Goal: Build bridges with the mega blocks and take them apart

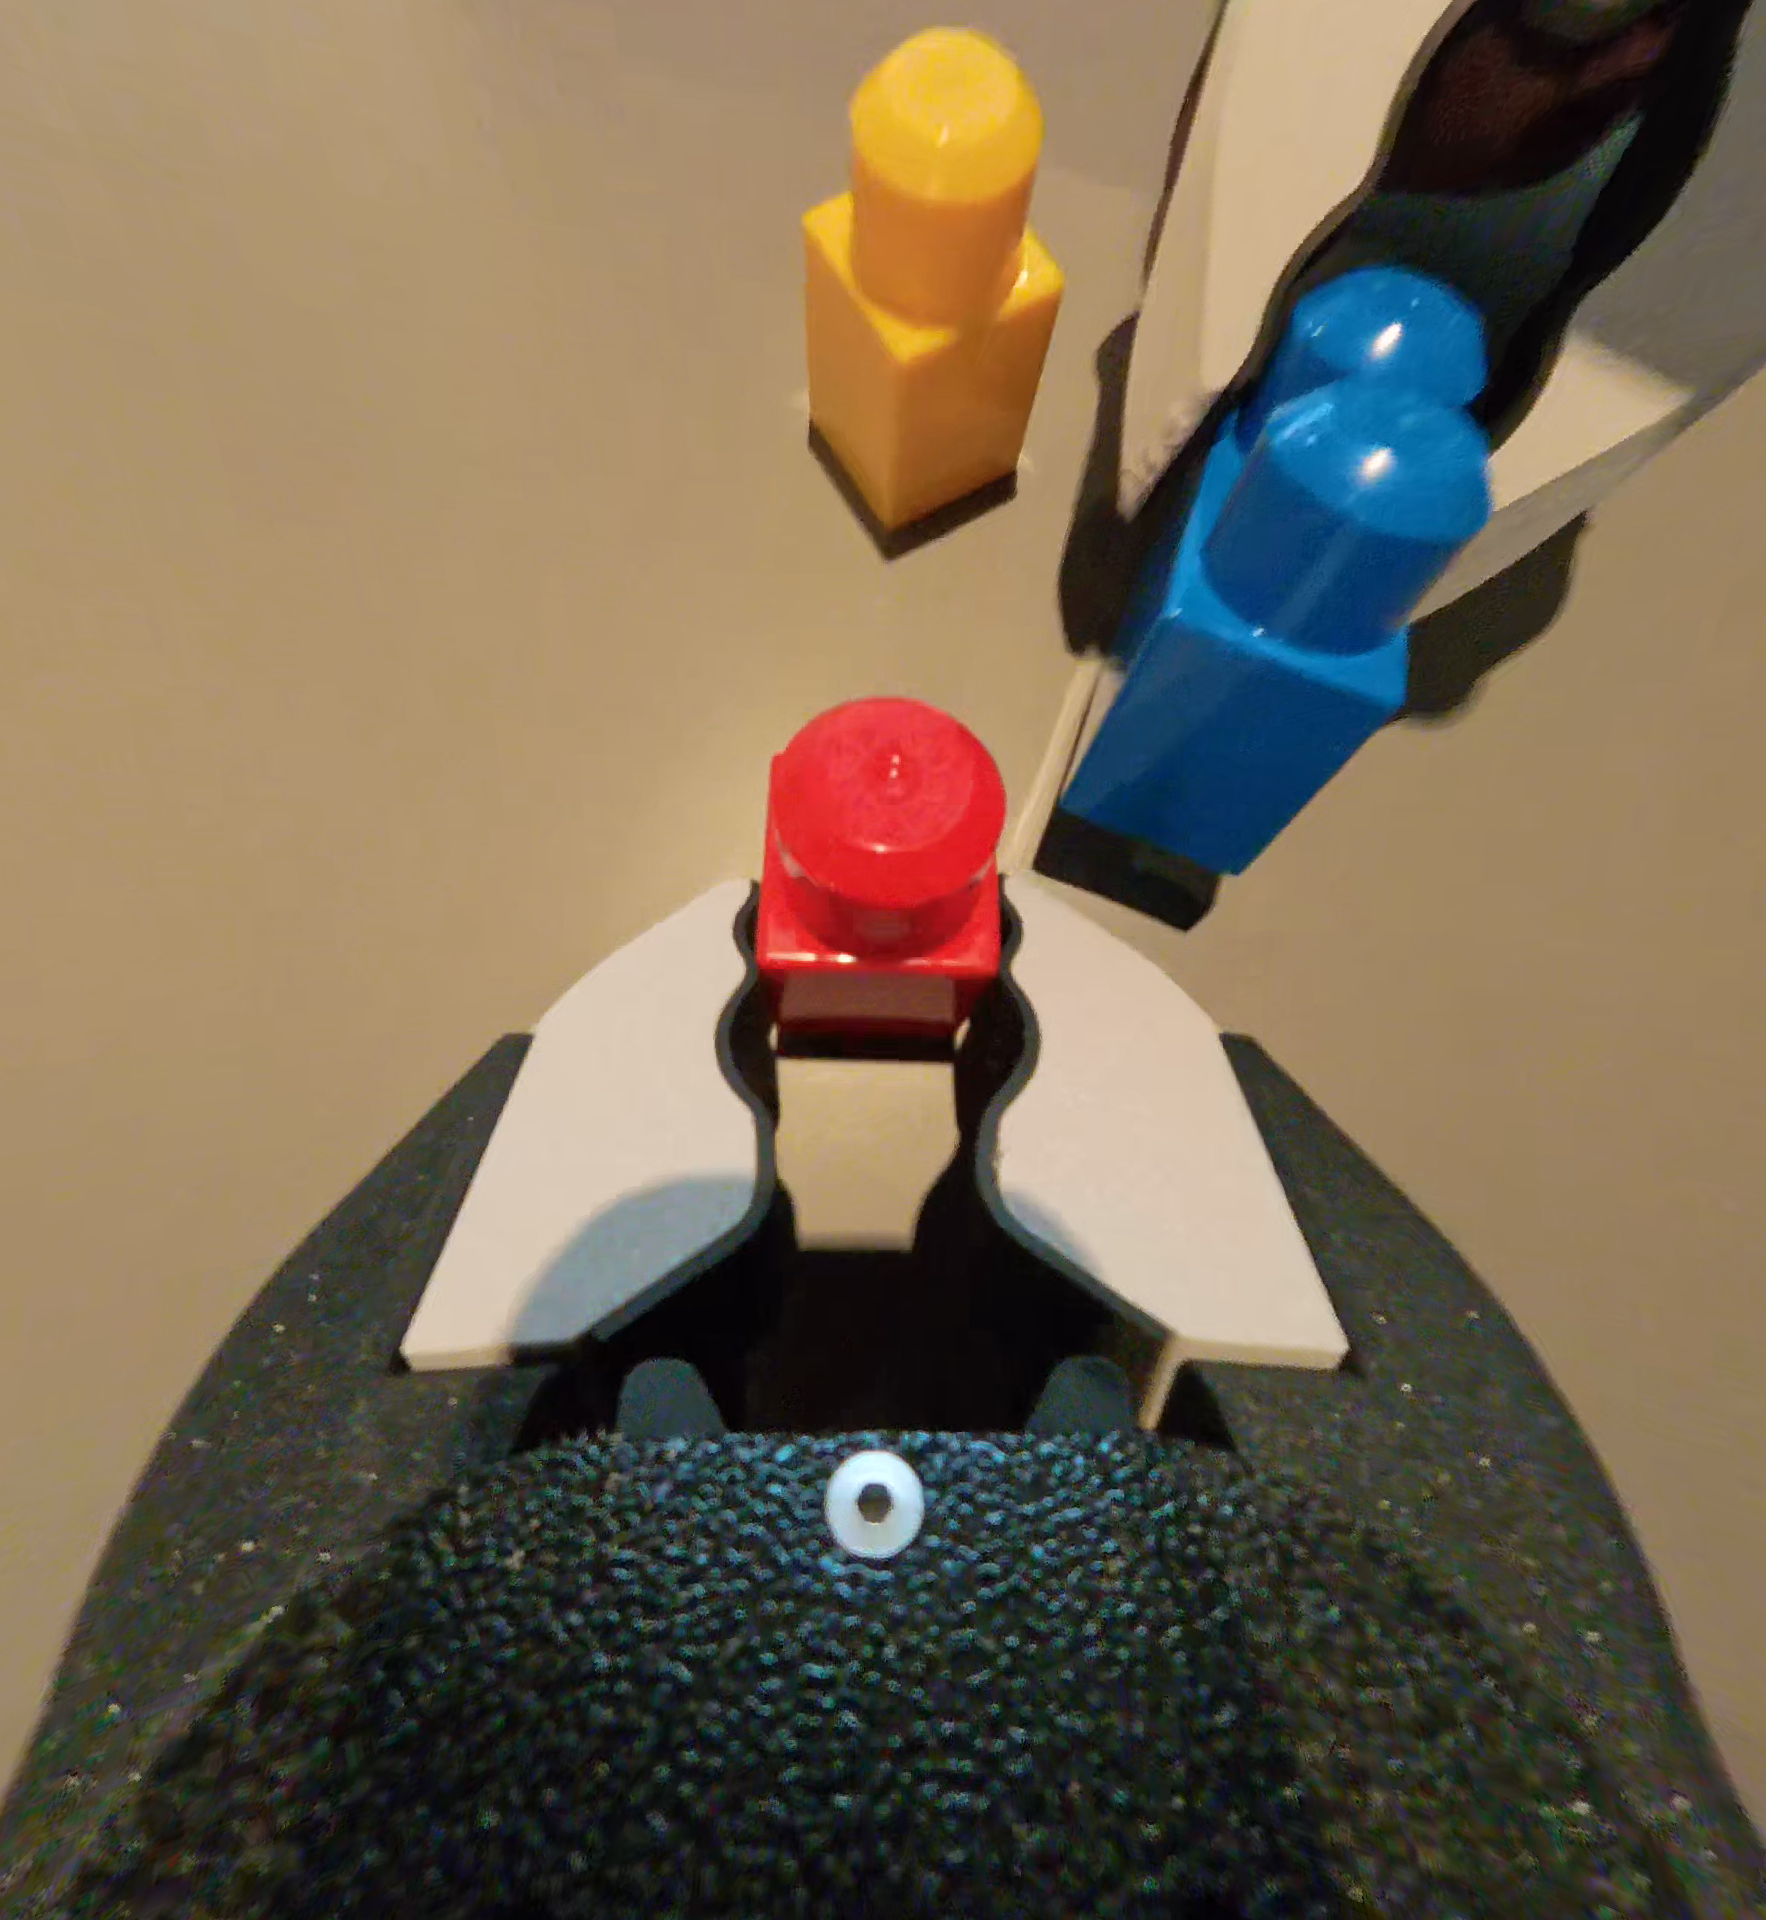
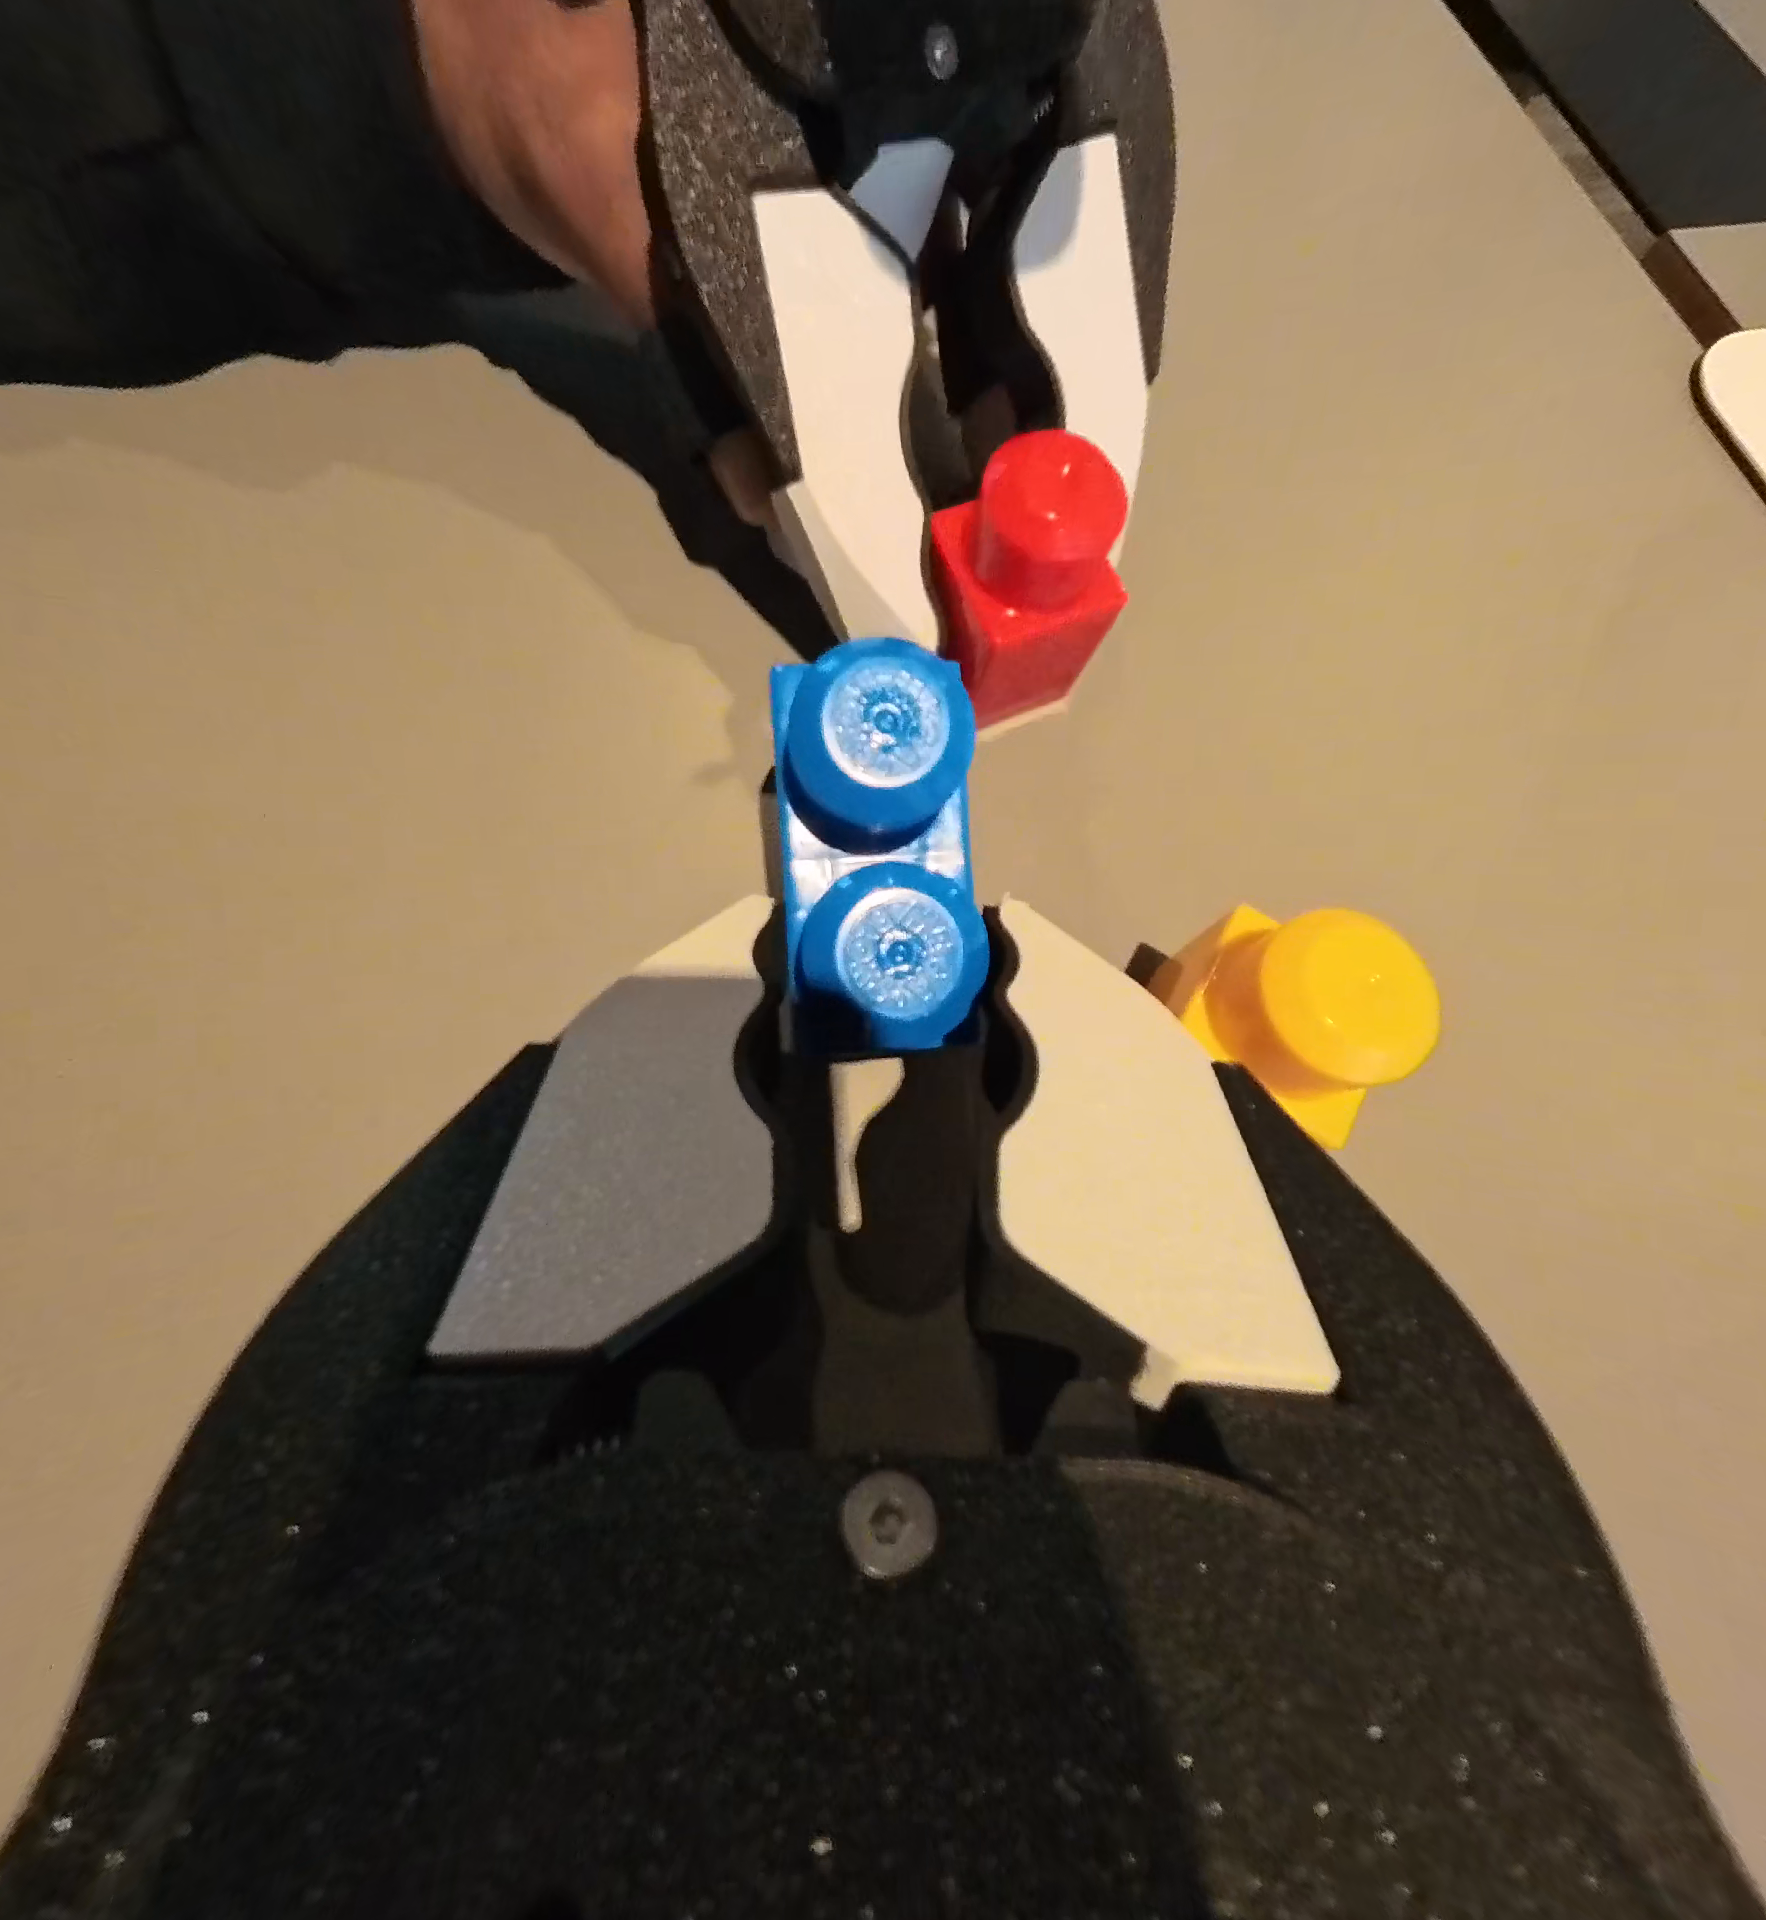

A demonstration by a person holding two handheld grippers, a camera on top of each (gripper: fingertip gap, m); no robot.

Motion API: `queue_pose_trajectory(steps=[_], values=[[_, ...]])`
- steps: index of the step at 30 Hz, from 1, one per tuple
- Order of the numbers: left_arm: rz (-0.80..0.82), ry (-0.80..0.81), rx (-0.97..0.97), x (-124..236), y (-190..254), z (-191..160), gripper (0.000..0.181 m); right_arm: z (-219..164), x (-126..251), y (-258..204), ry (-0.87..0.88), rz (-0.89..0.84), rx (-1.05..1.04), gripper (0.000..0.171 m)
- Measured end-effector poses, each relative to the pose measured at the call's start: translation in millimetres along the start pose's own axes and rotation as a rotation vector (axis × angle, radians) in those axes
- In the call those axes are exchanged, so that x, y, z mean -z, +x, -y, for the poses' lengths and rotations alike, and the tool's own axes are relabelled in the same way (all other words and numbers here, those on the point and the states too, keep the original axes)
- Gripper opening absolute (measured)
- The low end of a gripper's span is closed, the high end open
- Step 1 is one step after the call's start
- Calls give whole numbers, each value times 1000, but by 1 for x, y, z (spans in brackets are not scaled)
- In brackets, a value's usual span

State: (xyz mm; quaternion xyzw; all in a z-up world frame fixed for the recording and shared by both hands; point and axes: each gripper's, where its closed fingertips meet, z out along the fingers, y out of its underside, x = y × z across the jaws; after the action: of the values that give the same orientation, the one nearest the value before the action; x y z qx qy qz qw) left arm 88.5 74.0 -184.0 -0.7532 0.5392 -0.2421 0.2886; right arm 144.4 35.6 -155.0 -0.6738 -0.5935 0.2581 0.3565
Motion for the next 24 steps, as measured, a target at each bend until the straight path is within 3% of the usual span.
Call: queue_pose_trajectory(steps=[5, 12, 20, 24], values=[[-56, 8, -8, 5, 4, -3, 40, 0, -1, 0, -6, -15, 14, 35], [-89, 45, -52, 9, 10, 1, 55, 1, -2, 1, 1, -22, 18, 36], [-72, 210, -68, 24, 5, 20, 56, -12, -13, 1, -74, -44, 39, 44], [-52, 316, -80, 33, 2, 32, 53, -13, -14, 1, -83, -55, 45, 39]])
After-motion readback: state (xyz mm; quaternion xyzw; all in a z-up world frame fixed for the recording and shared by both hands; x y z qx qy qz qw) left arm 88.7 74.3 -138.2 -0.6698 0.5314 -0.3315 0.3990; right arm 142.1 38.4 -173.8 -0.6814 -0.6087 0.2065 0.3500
